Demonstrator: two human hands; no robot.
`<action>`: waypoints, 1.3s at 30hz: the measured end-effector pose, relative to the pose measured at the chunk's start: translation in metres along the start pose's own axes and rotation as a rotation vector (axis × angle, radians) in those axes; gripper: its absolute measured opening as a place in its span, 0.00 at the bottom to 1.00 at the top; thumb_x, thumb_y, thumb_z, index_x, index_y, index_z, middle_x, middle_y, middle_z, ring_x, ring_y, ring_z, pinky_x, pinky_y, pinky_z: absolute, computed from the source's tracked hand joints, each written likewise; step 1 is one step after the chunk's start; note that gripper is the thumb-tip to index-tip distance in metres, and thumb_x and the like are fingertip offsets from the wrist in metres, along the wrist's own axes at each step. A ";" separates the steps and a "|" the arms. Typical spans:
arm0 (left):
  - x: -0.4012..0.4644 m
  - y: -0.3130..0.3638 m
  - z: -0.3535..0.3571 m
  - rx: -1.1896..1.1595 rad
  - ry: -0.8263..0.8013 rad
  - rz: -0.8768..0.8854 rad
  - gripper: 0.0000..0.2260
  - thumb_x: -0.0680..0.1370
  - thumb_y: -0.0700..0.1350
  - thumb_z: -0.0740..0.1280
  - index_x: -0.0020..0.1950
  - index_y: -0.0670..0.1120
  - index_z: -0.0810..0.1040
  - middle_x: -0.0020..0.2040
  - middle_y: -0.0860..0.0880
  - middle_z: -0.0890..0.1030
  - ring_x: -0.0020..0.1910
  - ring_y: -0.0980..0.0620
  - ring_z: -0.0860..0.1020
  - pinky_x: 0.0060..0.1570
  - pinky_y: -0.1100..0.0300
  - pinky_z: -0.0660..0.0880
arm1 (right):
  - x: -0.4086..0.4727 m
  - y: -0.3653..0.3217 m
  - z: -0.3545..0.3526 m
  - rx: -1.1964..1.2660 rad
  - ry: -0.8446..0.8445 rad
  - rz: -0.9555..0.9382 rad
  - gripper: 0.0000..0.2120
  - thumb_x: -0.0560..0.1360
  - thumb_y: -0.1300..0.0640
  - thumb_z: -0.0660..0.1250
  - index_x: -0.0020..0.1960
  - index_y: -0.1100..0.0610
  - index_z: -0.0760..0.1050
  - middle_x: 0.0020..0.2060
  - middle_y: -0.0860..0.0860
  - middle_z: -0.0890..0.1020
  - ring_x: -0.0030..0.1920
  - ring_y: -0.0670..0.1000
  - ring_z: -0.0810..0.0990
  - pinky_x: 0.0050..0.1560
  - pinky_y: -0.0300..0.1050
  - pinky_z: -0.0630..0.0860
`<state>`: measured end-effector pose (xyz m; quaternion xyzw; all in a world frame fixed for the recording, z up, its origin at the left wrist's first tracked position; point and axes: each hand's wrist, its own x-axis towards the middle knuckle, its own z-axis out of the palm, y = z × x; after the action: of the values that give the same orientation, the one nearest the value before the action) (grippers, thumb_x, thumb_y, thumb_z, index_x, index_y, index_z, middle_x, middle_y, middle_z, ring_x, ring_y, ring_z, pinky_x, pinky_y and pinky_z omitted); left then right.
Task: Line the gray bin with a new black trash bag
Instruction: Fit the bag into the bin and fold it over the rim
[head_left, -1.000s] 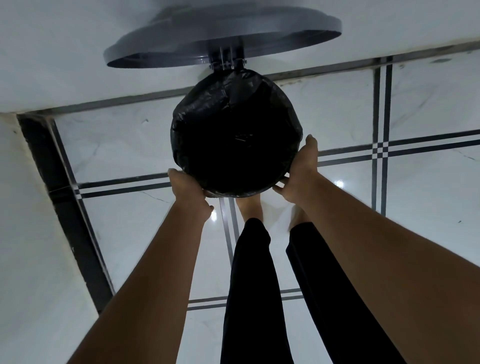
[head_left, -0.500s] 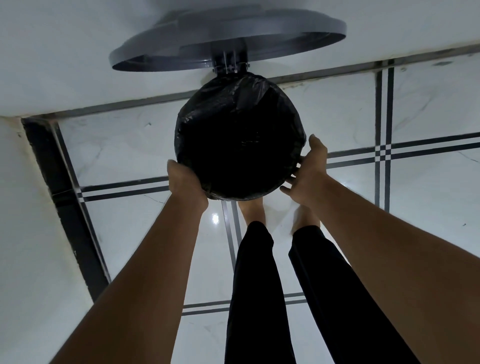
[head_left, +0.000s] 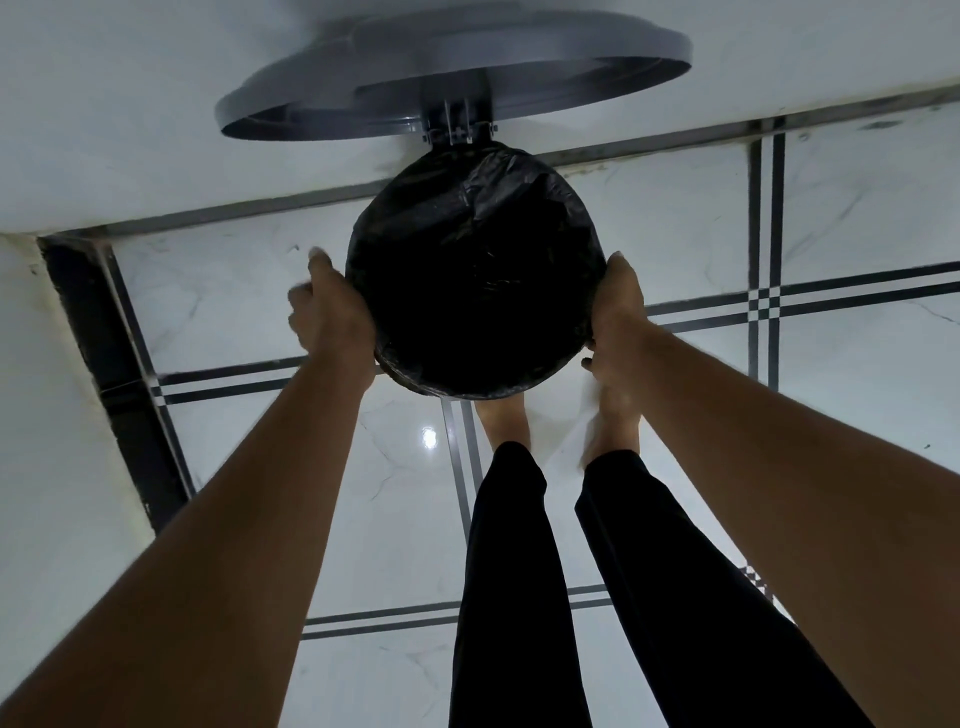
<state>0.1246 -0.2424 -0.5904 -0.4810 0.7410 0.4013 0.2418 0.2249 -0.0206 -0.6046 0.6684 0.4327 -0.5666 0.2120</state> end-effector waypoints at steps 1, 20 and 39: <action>0.003 0.003 0.002 -0.012 -0.044 0.063 0.29 0.81 0.67 0.55 0.75 0.51 0.75 0.71 0.50 0.77 0.66 0.46 0.76 0.63 0.48 0.72 | 0.000 -0.003 0.000 -0.006 0.019 0.007 0.28 0.88 0.39 0.49 0.79 0.51 0.73 0.62 0.48 0.79 0.53 0.51 0.77 0.59 0.53 0.68; 0.028 0.081 0.027 0.321 -0.553 0.156 0.34 0.84 0.69 0.47 0.44 0.49 0.85 0.37 0.49 0.87 0.35 0.52 0.85 0.41 0.59 0.68 | 0.049 -0.061 0.024 -0.231 -0.026 -0.298 0.56 0.65 0.12 0.44 0.83 0.41 0.68 0.78 0.51 0.77 0.76 0.60 0.75 0.77 0.71 0.67; 0.047 0.075 0.038 0.263 -0.602 0.230 0.29 0.87 0.62 0.50 0.43 0.47 0.82 0.37 0.51 0.84 0.32 0.55 0.83 0.36 0.61 0.72 | 0.040 -0.065 0.026 -0.382 -0.078 -0.383 0.39 0.84 0.25 0.47 0.78 0.51 0.75 0.66 0.51 0.81 0.67 0.55 0.79 0.74 0.61 0.72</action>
<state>0.0357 -0.2193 -0.6194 -0.2190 0.7311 0.4509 0.4628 0.1565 0.0074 -0.6356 0.4999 0.6417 -0.5298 0.2399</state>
